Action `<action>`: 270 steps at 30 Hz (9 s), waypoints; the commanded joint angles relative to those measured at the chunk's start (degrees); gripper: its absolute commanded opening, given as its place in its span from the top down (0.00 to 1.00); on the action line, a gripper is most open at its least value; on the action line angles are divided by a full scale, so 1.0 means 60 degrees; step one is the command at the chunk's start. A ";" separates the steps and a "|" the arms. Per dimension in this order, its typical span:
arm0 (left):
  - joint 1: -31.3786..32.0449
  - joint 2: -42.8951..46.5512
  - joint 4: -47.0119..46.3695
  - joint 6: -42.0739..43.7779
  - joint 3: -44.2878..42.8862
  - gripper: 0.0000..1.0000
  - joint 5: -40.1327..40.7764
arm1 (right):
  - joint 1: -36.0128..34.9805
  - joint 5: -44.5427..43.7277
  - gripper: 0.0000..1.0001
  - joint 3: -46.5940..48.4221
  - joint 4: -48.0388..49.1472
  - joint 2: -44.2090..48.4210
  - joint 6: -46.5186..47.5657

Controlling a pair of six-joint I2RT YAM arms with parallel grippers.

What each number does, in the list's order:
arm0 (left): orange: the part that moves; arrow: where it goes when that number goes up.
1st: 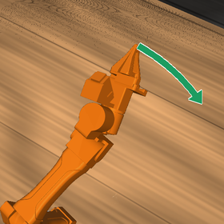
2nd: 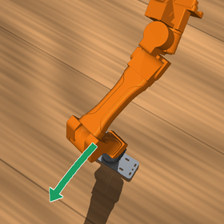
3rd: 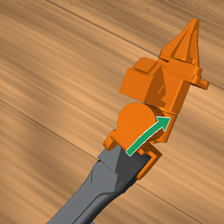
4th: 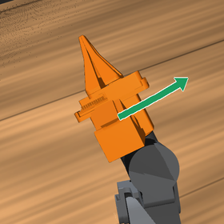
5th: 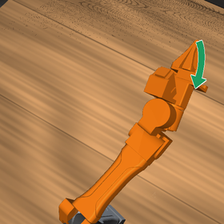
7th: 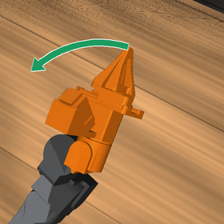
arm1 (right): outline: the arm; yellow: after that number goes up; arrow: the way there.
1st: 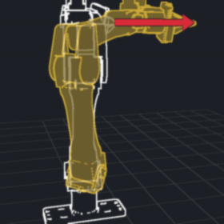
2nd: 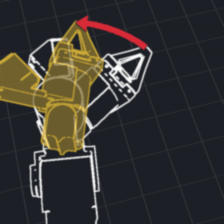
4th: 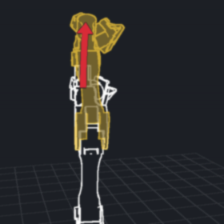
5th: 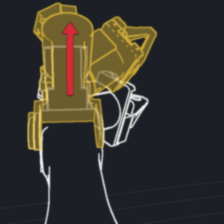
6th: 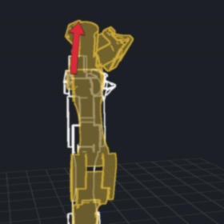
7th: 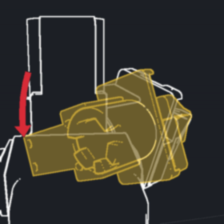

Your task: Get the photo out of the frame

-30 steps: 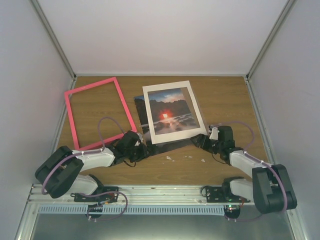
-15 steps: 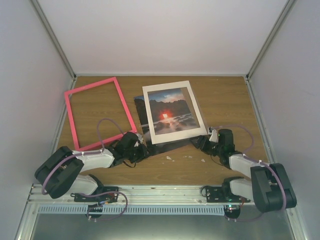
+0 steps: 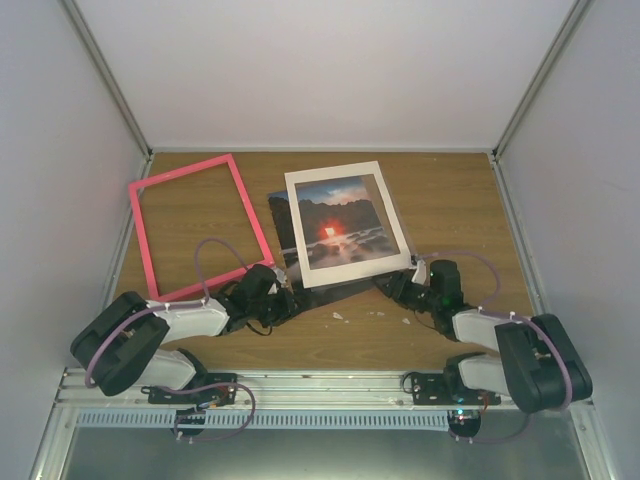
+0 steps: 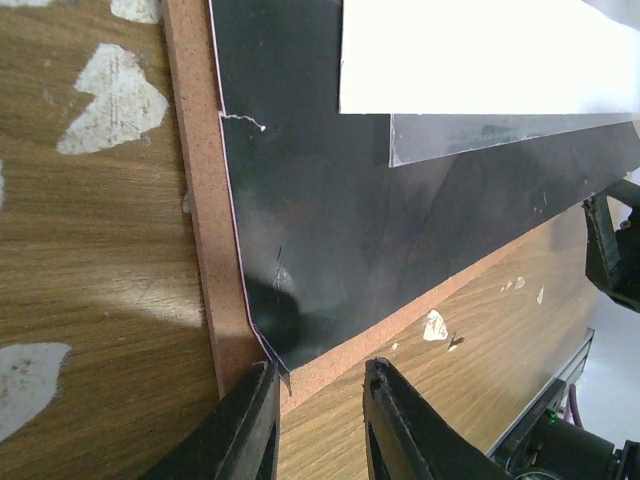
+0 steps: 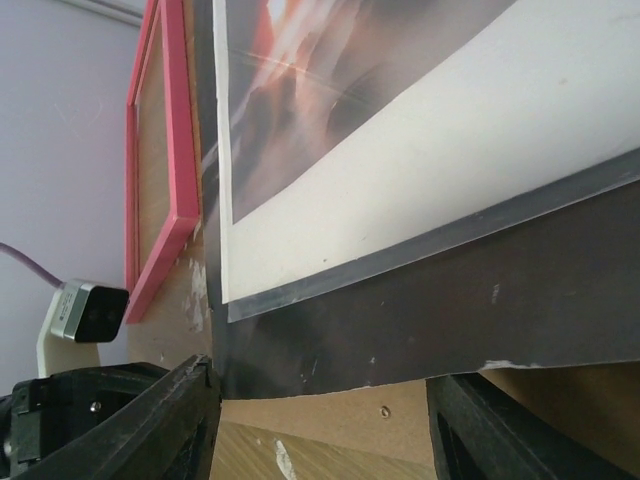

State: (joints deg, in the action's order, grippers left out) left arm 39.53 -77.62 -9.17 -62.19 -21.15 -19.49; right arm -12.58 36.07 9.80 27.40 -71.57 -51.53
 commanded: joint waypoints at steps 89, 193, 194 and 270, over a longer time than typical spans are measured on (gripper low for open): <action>-0.0582 -0.0765 0.0888 0.0978 -0.1387 0.57 0.0022 | 0.0106 -0.3654 0.33 0.2923 -0.5374 -0.0427 0.3773; -0.0573 0.0713 0.1037 -0.0697 0.0111 0.53 0.1587 | -0.2080 -0.4969 0.20 0.3200 -0.5929 -0.1367 0.4051; -0.0593 0.0733 0.1013 -0.0725 0.0175 0.52 0.1573 | -0.2079 -0.4972 0.20 0.3193 -0.5914 -0.1359 0.4047; -0.2473 -0.2622 -0.4556 0.0230 -0.0161 0.80 -0.1194 | -0.2079 -0.4752 0.19 0.3141 -0.5713 -0.1460 0.4106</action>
State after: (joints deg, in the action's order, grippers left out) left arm 24.67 -91.85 -32.47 -60.86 -21.37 -25.10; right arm -24.21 6.09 30.22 -5.02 -78.85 -27.20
